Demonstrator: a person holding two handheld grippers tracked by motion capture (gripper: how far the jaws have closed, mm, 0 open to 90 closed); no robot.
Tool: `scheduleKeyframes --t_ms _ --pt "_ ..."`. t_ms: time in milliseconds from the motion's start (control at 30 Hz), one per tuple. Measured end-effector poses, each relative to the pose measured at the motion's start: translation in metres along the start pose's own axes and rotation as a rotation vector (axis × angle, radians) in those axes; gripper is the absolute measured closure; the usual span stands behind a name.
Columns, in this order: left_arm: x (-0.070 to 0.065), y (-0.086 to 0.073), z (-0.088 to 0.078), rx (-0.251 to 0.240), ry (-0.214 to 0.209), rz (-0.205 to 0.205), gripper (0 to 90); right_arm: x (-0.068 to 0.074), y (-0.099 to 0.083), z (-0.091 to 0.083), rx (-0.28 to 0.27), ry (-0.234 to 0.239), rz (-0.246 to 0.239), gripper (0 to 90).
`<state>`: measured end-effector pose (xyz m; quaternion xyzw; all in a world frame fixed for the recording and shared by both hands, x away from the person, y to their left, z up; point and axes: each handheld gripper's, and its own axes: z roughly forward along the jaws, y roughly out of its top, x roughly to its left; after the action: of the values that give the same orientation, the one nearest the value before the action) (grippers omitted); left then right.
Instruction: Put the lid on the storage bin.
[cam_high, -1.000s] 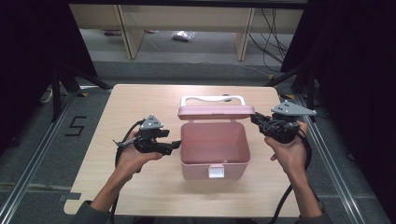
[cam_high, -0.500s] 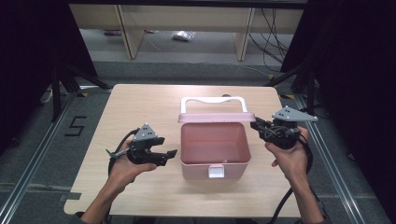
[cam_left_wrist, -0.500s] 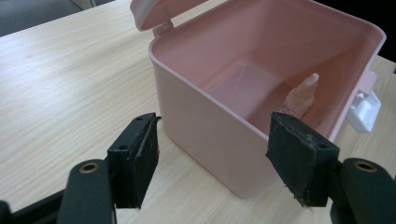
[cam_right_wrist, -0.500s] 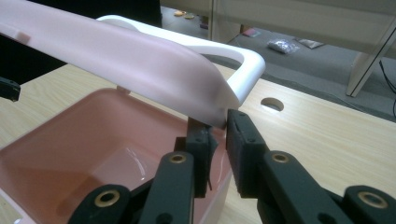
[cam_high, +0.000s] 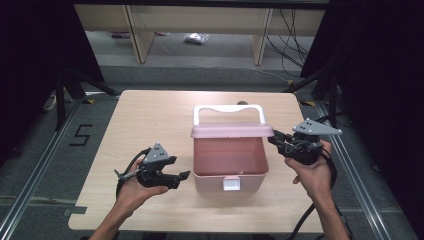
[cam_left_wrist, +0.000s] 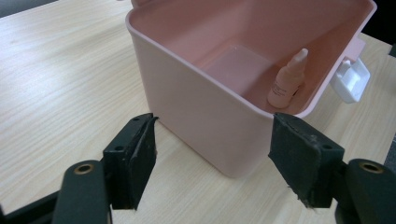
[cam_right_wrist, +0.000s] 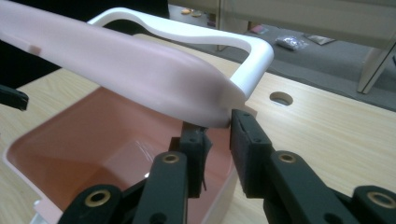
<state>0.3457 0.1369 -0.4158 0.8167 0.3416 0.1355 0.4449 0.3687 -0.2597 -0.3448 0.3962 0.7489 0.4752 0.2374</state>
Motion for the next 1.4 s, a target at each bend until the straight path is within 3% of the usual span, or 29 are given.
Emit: scheduleKeyframes --t_ms 33,100,200,300,333,367,400,533,600,667,700,767,800,867,1000,1033,1067,1100,1133,1167,1233,1300,1333,1367,1400 --pt "-0.001 -0.002 0.001 -0.014 -0.001 -0.023 28.9 0.001 -0.001 -0.001 0.009 0.008 0.020 75.0" --pt "0.001 -0.006 0.001 0.004 -0.011 -0.010 27.7 0.000 -0.003 -0.001 0.010 0.006 -0.005 74.3" --pt "0.000 -0.010 0.001 0.012 -0.003 -0.011 25.7 0.002 -0.006 -0.001 -0.009 -0.003 0.024 72.8" --pt "-0.002 -0.016 0.000 0.004 0.001 -0.015 24.2 0.000 -0.008 -0.002 0.003 -0.001 0.013 70.4" --pt "-0.002 -0.017 0.000 -0.006 -0.008 -0.023 23.8 0.000 -0.008 -0.002 0.004 0.018 0.024 69.8" --pt "-0.002 -0.019 -0.002 0.007 -0.005 -0.006 23.5 0.001 -0.009 -0.003 0.008 0.016 0.049 69.0" --pt "-0.004 -0.020 -0.002 0.002 -0.002 -0.016 23.3 0.000 -0.009 -0.003 0.007 0.010 0.029 68.2" --pt "-0.008 -0.025 -0.003 0.014 -0.002 0.003 23.1 0.001 -0.010 -0.005 0.012 0.006 0.049 66.3" --pt "-0.009 -0.026 -0.004 0.007 -0.007 0.008 23.0 0.000 -0.011 -0.005 0.005 0.001 0.017 64.4" --pt "-0.010 -0.027 -0.006 0.020 -0.003 0.022 23.0 0.000 -0.011 -0.006 0.012 0.002 0.021 63.2" --pt "-0.013 -0.027 -0.005 0.000 0.004 0.006 23.0 0.000 -0.012 -0.006 0.004 -0.003 0.019 61.9" --pt "-0.012 -0.028 -0.007 0.020 -0.004 0.029 23.0 0.000 -0.013 -0.006 -0.006 -0.011 0.023 58.5" --pt "-0.013 -0.029 -0.007 0.011 0.000 0.027 23.0 0.003 -0.014 -0.006 0.005 -0.007 0.059 56.3" --pt "-0.014 -0.029 -0.008 0.018 0.008 0.023 23.1 0.001 -0.014 -0.006 0.001 -0.011 0.043 54.7" --pt "-0.016 -0.032 -0.008 -0.003 0.002 0.010 23.1 0.004 -0.018 -0.007 0.003 -0.005 0.056 50.6" --pt "-0.015 -0.032 -0.008 0.011 0.002 0.027 23.0 0.003 -0.018 -0.007 0.013 -0.002 0.050 49.7" --pt "-0.017 -0.033 -0.007 0.004 0.005 0.013 23.0 0.004 -0.020 -0.007 0.003 -0.002 0.049 48.9" --pt "-0.016 -0.034 -0.008 0.017 0.000 0.031 23.1 0.006 -0.021 -0.008 0.008 -0.006 0.073 48.0" --pt "-0.017 -0.035 -0.007 0.016 0.005 0.038 23.0 0.005 -0.022 -0.009 0.008 -0.002 0.055 47.0" --pt "-0.018 -0.036 -0.007 0.021 0.004 0.034 23.0 0.007 -0.024 -0.009 0.002 0.015 0.076 46.2" --pt "-0.019 -0.038 -0.005 0.004 -0.003 0.022 23.0 0.005 -0.026 -0.010 -0.016 -0.003 0.049 44.8" --pt "-0.019 -0.039 -0.007 0.023 -0.001 0.042 23.0 0.006 -0.029 -0.010 -0.010 -0.003 0.073 43.9" --pt "-0.019 -0.040 -0.007 0.021 0.001 0.038 23.0 0.005 -0.030 -0.010 -0.009 0.000 0.058 43.6" --pt "-0.019 -0.041 -0.007 0.020 -0.001 0.041 23.0 0.007 -0.032 -0.009 -0.015 -0.013 0.073 43.4" --pt "-0.019 -0.042 -0.007 0.024 0.000 0.040 23.0 0.005 -0.033 -0.010 0.000 0.006 0.061 43.1"
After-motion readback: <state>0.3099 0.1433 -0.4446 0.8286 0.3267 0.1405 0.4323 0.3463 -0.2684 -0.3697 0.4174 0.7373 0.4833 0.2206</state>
